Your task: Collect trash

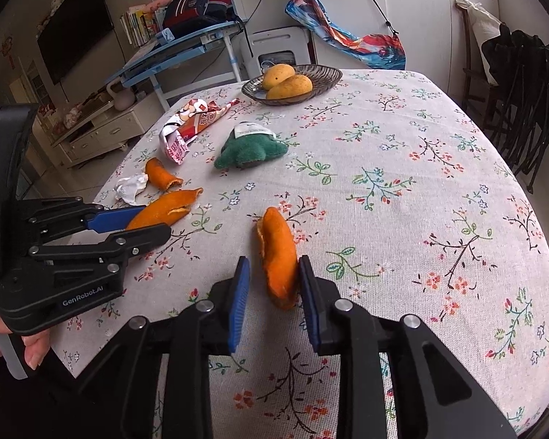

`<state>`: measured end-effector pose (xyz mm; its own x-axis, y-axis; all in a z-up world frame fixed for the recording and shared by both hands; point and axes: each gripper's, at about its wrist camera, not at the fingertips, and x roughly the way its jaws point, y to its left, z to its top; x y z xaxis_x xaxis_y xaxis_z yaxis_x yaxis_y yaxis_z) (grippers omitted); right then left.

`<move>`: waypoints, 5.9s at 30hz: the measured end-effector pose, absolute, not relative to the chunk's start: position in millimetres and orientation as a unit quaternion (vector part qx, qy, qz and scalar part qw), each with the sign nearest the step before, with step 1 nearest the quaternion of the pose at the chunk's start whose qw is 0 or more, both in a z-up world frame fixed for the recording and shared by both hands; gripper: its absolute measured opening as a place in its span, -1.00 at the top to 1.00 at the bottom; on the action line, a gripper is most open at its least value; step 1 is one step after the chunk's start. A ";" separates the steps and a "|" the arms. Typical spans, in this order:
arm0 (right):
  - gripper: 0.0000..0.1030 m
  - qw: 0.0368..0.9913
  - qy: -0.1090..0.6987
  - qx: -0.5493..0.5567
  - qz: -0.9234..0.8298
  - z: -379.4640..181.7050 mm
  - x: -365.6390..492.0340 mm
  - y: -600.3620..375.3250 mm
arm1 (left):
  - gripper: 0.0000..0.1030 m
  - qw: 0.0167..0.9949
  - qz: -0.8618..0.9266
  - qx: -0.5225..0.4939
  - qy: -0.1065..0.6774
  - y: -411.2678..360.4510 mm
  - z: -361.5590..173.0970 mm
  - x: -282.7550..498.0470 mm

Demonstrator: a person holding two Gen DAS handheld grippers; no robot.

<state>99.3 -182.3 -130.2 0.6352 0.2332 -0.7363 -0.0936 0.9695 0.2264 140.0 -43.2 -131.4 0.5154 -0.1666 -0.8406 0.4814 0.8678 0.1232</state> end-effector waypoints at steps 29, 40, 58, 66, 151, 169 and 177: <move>0.41 0.903 0.412 0.081 0.092 -130.9 99.4 -183.0 | 0.62 0.857 -0.187 0.183 0.443 -46.7 -131.1 136.8; 0.66 0.902 0.403 0.100 0.117 -120.0 90.8 -183.6 | 0.66 0.880 -0.180 0.106 0.427 -23.7 -105.0 121.5; 0.65 0.835 0.488 0.060 0.246 -116.8 -30.5 -146.1 | 0.66 0.894 -0.167 -0.007 0.416 23.4 -84.2 9.2; 0.11 0.845 0.492 0.058 0.200 -109.4 -59.6 -167.6 | 0.66 0.861 -0.179 -0.020 0.475 19.2 -110.0 -63.8; -0.44 0.927 0.356 0.047 0.109 -96.2 33.8 -175.2 | -0.87 0.880 -0.070 0.057 0.467 -8.6 -154.5 233.3; -0.45 0.932 0.336 0.064 0.121 -87.3 26.6 -181.7 | -0.87 0.880 -0.070 0.057 0.466 -8.3 -154.3 233.1; -0.45 0.928 0.338 0.078 0.134 -90.9 27.0 -188.8 | -0.87 0.880 -0.070 0.057 0.466 -9.0 -154.8 233.7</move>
